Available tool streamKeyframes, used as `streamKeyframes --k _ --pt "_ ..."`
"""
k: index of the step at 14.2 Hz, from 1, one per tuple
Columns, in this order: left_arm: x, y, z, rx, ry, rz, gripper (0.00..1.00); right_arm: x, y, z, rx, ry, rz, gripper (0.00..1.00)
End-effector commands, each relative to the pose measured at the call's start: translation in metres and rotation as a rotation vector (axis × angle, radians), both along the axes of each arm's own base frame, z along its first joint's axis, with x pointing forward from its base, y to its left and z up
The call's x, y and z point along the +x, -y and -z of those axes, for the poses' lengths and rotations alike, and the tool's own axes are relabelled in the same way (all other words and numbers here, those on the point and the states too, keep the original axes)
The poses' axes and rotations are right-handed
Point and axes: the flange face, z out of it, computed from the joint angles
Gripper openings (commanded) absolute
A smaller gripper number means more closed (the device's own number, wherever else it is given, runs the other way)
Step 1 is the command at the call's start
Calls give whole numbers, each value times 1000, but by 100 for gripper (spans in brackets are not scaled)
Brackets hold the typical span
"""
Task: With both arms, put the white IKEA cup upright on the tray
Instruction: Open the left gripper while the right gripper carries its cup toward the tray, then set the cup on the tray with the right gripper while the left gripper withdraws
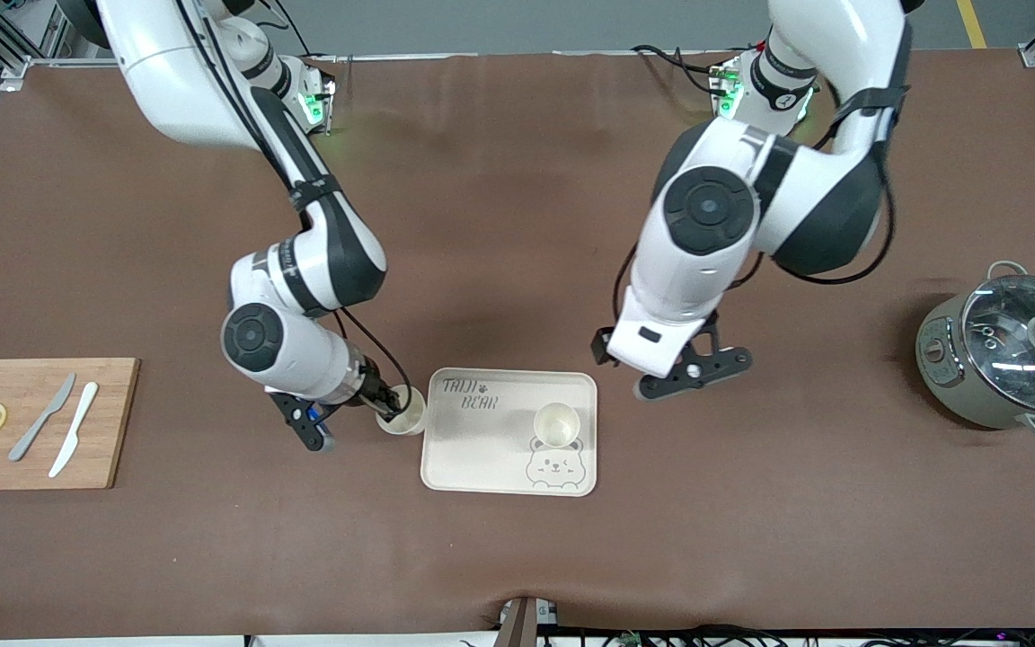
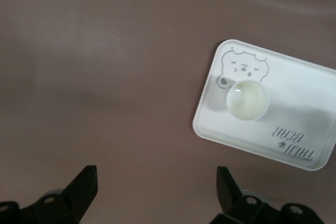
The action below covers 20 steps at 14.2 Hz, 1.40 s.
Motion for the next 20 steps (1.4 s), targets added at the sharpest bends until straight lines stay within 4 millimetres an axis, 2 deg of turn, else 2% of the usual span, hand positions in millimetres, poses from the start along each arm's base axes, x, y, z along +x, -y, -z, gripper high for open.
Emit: streamKeyframes --k 1,3,6,7,10,13,14,15,16,17,20 --pt "0 -42 -21 13 -45 86 100 4 -13 9 11 4 32 0" --pt "3 -75 -35 19 -73 127 100 1 -25 22 10 6 25 0" --pt "13 -121 -43 13 -84 186 100 -4 -36 39 5 0 33 0" --pt "17 -136 -44 10 -85 199 100 -8 -46 45 7 6 39 0" --pt "26 -165 -45 5 -85 210 100 -11 -53 54 4 2 49 0" --pt "34 -186 -32 0 -77 209 100 -16 -59 61 -4 -7 40 0" --pt "35 -187 -25 -2 -64 209 100 -12 -52 61 -2 -8 51 23" --pt "36 -189 -18 -4 -49 208 100 -13 -53 62 -3 -7 50 55" --pt "36 -192 -11 -7 -35 204 100 -13 -52 61 -3 -8 48 67" --pt "35 -195 -3 -10 -20 202 100 -12 -50 60 -5 -12 47 100" --pt "27 -199 19 -21 34 201 100 -15 -56 54 -13 -3 23 100"
